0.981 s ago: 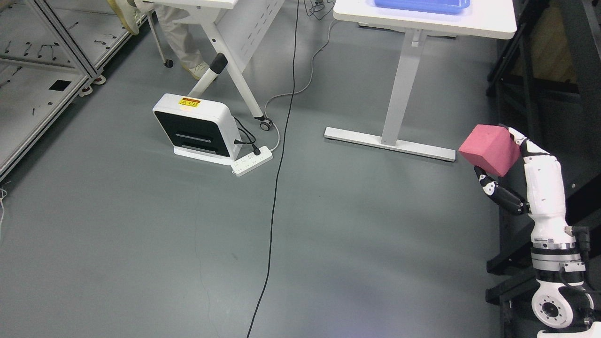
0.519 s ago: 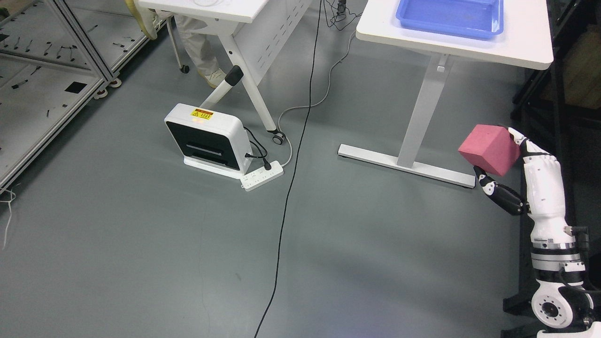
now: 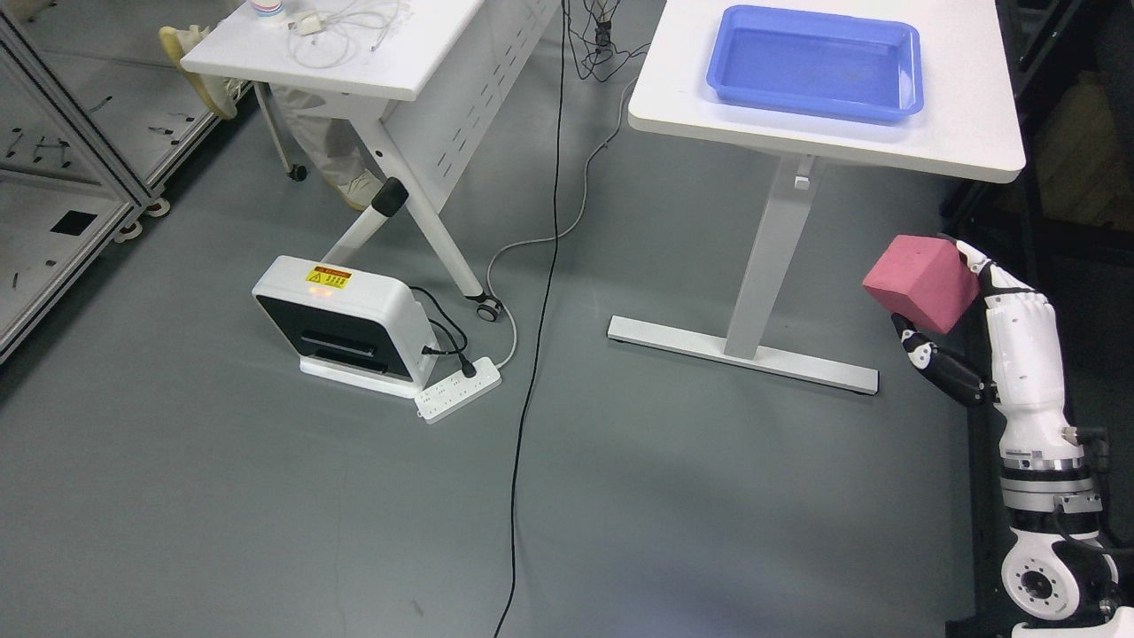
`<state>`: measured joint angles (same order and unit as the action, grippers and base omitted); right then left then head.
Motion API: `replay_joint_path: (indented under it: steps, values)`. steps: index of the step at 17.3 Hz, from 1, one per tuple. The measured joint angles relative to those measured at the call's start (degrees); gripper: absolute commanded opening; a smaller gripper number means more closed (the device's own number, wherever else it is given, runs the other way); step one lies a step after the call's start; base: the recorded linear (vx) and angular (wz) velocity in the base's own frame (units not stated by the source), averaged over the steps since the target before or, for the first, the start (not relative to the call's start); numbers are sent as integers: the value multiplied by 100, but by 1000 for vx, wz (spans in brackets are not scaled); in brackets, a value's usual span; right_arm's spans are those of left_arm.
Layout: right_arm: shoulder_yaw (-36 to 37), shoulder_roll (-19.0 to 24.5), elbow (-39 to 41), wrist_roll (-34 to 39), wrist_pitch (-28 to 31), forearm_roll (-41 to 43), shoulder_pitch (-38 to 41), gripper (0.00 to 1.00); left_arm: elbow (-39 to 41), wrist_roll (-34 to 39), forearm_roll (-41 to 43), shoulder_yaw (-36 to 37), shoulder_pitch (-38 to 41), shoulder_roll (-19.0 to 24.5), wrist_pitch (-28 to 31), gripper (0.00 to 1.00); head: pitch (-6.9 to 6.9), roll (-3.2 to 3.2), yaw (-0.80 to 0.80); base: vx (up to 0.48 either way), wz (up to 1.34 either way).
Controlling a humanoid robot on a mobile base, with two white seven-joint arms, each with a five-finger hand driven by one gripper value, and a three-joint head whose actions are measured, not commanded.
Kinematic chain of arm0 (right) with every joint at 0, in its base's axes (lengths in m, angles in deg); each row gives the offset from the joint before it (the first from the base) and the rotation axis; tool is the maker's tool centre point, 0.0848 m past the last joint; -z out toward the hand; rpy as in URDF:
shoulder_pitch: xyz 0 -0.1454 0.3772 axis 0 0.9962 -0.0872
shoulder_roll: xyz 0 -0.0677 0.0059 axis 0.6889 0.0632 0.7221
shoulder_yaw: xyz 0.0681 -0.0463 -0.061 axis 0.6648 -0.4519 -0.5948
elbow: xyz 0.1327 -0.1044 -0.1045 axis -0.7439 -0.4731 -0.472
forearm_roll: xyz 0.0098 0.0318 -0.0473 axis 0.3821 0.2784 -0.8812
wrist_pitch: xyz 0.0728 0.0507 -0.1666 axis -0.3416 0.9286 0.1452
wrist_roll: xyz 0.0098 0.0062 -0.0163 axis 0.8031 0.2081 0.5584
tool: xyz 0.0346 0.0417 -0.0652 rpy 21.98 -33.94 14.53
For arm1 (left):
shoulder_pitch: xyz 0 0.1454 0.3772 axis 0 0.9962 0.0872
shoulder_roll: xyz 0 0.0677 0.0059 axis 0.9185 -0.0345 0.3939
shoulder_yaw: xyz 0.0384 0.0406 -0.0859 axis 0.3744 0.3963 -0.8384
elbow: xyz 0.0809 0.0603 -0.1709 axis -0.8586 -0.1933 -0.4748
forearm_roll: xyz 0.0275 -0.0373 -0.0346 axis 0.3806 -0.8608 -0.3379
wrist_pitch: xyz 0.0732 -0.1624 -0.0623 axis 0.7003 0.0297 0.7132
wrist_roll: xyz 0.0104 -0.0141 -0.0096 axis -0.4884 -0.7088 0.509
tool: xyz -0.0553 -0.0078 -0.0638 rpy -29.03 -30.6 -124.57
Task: Pick pink block from left shelf to tray
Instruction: 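Carry the pink cube in the right hand toward the blue tray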
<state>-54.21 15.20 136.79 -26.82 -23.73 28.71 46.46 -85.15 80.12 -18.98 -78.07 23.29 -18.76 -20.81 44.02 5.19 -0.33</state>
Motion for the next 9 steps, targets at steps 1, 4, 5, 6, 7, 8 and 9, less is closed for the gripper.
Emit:
replay_joint_path:
  steps: [1, 4, 5, 6, 7, 8, 9]
  values:
    - [-2, 0, 0, -1, 0, 0, 0, 3, 0, 0, 0, 0, 0, 0, 0, 100, 0, 0, 0, 379, -149]
    - [-12, 1, -1, -25, -1, 0, 0, 3, 0, 0, 0, 0, 0, 0, 0, 100, 0, 0, 0, 364, -106]
    - [-15, 1, -1, -28, 0, 0, 0, 3, 0, 0, 0, 0, 0, 0, 0, 100, 0, 0, 0, 378, -102]
    - [-18, 1, -1, -27, 0, 0, 0, 3, 0, 0, 0, 0, 0, 0, 0, 100, 0, 0, 0, 373, -68]
    - [-21, 1, -2, -19, 0, 0, 0, 3, 0, 0, 0, 0, 0, 0, 0, 100, 0, 0, 0, 373, -68]
    - [-23, 2, -2, -5, -1, 0, 0, 3, 0, 0, 0, 0, 0, 0, 0, 100, 0, 0, 0, 345, -10]
    - [-26, 2, -2, 6, -1, 0, -1, 3, 0, 0, 0, 0, 0, 0, 0, 100, 0, 0, 0, 370, 2]
